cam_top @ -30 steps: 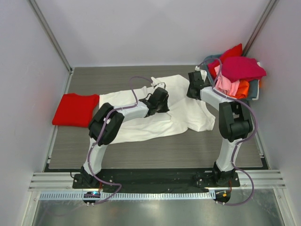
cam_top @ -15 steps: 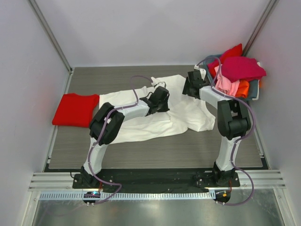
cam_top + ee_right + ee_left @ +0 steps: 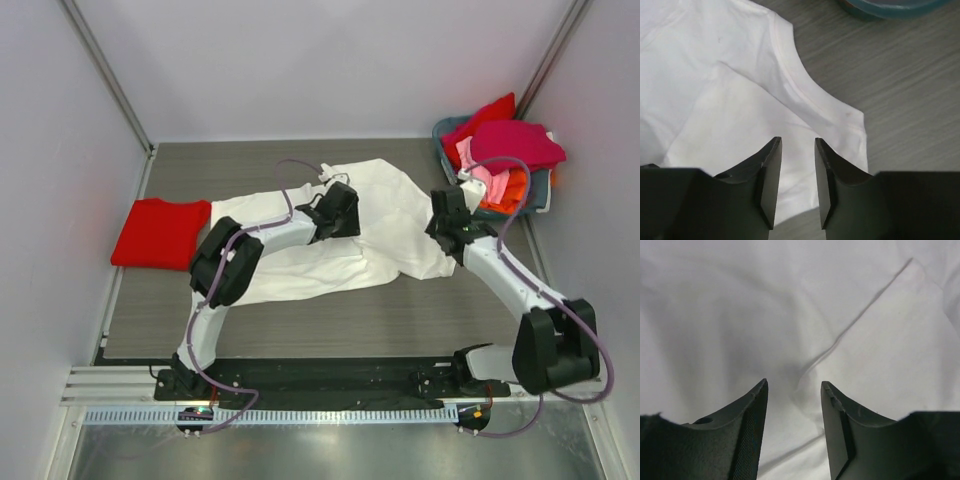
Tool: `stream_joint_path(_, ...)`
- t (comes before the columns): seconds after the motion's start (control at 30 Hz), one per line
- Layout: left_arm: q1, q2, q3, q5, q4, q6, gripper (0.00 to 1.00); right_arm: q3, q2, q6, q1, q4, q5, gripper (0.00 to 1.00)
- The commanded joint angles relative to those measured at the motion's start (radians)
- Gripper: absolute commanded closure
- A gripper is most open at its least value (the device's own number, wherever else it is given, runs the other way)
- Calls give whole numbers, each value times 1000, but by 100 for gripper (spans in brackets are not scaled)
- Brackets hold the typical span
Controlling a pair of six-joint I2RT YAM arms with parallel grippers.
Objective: Fold and stack the t-shirts
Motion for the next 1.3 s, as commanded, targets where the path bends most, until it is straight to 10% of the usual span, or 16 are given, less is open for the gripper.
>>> stream_joint_path(0.0, 4, -84, -48, -33, 29, -5, 50, -110, -146, 136, 1, -51, 3, 68)
stream_joint_path(0.17, 1, -180, -183, -44, 104, -31, 46, -170, -220, 199, 1, -61, -37, 99)
stream_joint_path(0.6, -51, -416, -429, -56, 179, -65, 40, -173, 30, 319, 1, -89, 27, 99)
stream_joint_path(1.27, -120, -350, -570, -44, 117, -206, 45, -81, 234, 251, -122, -100, 190, 99)
